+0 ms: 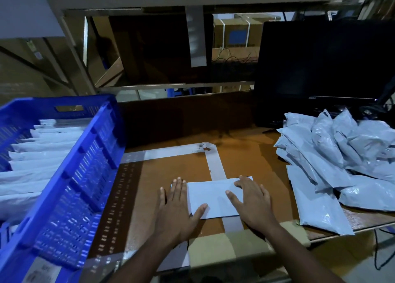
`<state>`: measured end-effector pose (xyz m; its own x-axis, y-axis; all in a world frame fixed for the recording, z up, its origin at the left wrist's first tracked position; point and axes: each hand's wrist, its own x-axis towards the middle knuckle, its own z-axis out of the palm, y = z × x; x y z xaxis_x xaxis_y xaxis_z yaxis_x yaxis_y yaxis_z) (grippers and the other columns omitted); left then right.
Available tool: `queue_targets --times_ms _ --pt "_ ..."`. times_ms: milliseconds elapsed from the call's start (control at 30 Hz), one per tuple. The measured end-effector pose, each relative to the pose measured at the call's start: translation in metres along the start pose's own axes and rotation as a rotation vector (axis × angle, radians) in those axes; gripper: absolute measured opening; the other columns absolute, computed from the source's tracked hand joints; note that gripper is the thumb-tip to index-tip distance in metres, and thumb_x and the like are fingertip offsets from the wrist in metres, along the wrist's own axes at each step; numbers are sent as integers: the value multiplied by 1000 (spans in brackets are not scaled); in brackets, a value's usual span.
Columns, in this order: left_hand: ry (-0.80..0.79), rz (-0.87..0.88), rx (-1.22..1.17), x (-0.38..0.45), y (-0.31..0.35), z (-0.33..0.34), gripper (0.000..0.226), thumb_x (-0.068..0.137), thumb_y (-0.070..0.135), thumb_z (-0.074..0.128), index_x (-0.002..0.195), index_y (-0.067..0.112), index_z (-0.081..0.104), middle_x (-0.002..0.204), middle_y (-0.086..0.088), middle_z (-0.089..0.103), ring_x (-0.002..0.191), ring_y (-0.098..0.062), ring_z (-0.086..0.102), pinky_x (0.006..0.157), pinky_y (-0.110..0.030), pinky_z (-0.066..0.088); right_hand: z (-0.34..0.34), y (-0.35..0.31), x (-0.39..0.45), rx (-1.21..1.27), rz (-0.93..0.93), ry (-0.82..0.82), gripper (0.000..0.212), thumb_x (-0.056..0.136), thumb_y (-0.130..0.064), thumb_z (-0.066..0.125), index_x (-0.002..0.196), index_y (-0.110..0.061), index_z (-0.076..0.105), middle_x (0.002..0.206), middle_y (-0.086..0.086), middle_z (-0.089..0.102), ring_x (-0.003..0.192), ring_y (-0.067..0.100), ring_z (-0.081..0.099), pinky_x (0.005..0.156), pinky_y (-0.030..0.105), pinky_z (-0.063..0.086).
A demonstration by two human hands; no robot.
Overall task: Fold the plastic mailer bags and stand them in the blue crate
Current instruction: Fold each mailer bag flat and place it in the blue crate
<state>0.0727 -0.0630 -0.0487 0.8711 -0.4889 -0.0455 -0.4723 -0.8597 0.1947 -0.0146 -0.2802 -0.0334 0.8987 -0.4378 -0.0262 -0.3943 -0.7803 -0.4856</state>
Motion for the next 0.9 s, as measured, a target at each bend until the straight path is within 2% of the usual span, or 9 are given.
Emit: queue_targets --times_ms 100,233,300,400,500,567,767,833,900 --pt "56 5 -19 -3 -5 -13 104 75 86 -18 160 26 -12 163 8 -26 153 -13 -21 125 -43 -13 -4 -6 5 -171 -73 57 57 98 -64 37 144 -32 47 161 -8 32 151 13 21 124 46 3" --pt "28 203 -79 1 15 -14 70 102 61 10 162 27 -4 165 12 -16 153 -5 -17 126 -34 -8 16 -22 0 -163 -254 -67 58 105 -54 28 158 -31 23 167 -9 8 154 9 1 124 36 -7" --pt "-9 259 -98 -1 21 -2 66 106 55 12 162 24 1 167 11 -12 153 -3 -15 126 -34 -6 35 -21 -7 -296 -318 -64 58 107 -54 20 159 -30 21 166 -7 4 154 13 4 123 39 -9" --pt "-16 269 -41 -6 19 7 75 98 60 -7 163 24 3 169 9 -6 152 -2 -17 126 -40 -6 47 -16 -13 -353 -288 -61 57 107 -55 21 156 -28 32 164 -4 17 152 18 20 119 46 0" --pt "-4 282 -1 -3 17 4 83 92 62 -19 163 23 2 169 7 -6 153 -6 -18 126 -45 -7 45 -17 -9 -353 -290 -78 65 104 -61 7 158 -30 24 166 -6 10 153 14 6 119 45 -5" --pt "1 281 10 -1 16 6 76 96 59 -13 163 24 2 170 7 -6 153 -9 -20 126 -44 -7 46 -15 -7 -339 -312 -70 73 98 -66 -7 160 -33 14 165 -10 -2 153 11 -7 119 44 -10" --pt "42 221 -26 -3 11 12 84 93 70 -11 163 25 0 169 8 -9 153 -6 -18 127 -38 -4 40 -12 -9 -269 -284 -92 82 88 -76 -17 159 -38 0 162 -16 -17 151 5 -16 123 40 -9" --pt "45 169 -41 -3 9 13 84 95 74 1 163 24 -3 168 9 -15 153 -6 -17 125 -32 -8 34 -4 -10 -266 -237 -72 85 86 -79 -14 159 -36 -7 161 -16 -22 150 5 -20 124 38 -11" --pt "53 135 -53 -5 9 12 88 94 77 8 163 24 -5 167 9 -18 153 -7 -19 122 -29 -12 28 5 -12 -259 -194 -38 88 88 -81 -8 160 -31 -3 162 -14 -18 149 5 -19 121 35 -15"
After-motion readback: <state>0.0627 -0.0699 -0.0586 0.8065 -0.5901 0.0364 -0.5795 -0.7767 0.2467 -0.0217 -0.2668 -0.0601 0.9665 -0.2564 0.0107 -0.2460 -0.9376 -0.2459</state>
